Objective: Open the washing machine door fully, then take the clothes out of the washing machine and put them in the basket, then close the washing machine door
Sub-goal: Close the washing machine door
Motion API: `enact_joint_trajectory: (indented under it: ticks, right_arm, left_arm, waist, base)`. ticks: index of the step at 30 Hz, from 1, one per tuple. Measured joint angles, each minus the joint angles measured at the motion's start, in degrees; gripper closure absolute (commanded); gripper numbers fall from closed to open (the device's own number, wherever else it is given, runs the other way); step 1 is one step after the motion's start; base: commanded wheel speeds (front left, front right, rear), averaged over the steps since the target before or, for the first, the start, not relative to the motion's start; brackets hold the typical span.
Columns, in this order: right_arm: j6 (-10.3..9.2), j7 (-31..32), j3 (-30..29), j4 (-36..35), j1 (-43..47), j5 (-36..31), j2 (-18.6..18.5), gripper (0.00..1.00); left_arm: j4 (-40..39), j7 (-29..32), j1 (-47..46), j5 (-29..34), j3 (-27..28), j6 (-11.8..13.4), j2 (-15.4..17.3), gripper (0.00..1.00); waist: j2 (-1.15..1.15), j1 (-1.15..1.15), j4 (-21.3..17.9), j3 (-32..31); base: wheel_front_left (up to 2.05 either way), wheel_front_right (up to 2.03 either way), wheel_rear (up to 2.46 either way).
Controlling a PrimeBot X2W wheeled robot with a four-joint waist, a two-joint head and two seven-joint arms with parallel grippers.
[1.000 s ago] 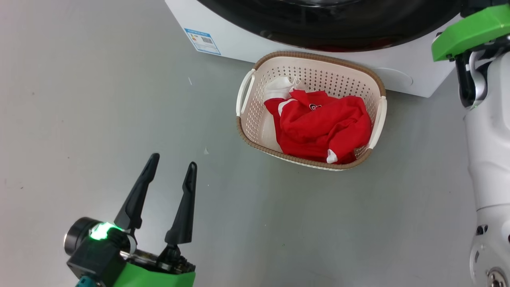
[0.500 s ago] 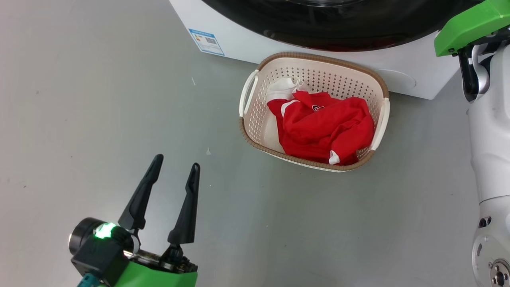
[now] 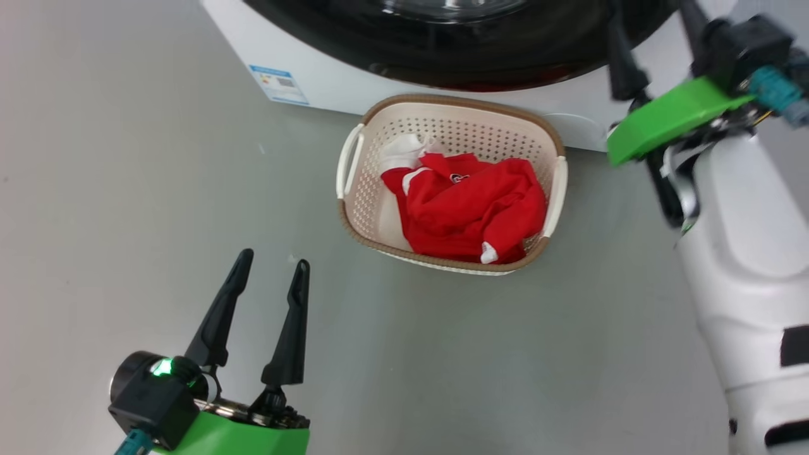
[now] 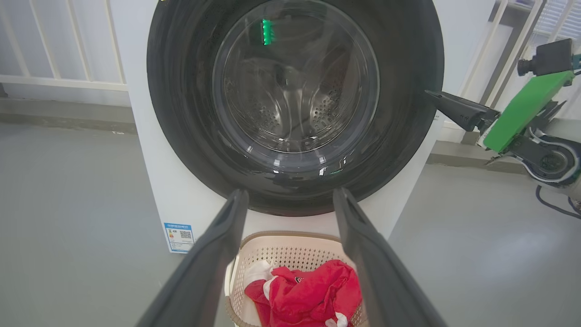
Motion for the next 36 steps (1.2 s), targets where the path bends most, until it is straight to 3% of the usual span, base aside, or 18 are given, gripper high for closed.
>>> enact_joint_trajectory:
  ticks: [8,15,27,36]
  right_arm:
    - [0.00,0.00,12.94,-12.80,11.31,9.54,0.10,0.00]
    - [0.00,0.00,16.96,-21.65,19.42,11.44,0.23,0.00]
    - [0.00,0.00,11.90,-31.51,31.10,5.95,0.58,0.00]
    - [0.00,0.00,6.38,-35.32,36.73,3.71,0.90,0.00]
  left_arm:
    - [0.20,0.00,0.05,-1.83,1.45,0.76,0.02,0.00]
    - [0.15,0.00,0.60,-4.66,2.34,0.88,0.03,0.00]
    - [0.24,-0.01,3.26,-2.96,4.22,1.97,0.05,0.00]
    - [-0.86,0.00,6.14,-0.93,7.16,4.37,0.08,0.00]
  waist:
    - [0.00,0.00,-4.74,-1.85]
    - [0.00,0.00,-8.83,-3.70]
    - [0.00,0.00,-14.73,-8.72]
    - [0.00,0.00,-18.00,-13.21]
  base:
    - [0.00,0.00,0.00]
    - [0.00,0.00,0.00]
    - [0.00,0.00,0.00]
    - [0.00,0.00,0.00]
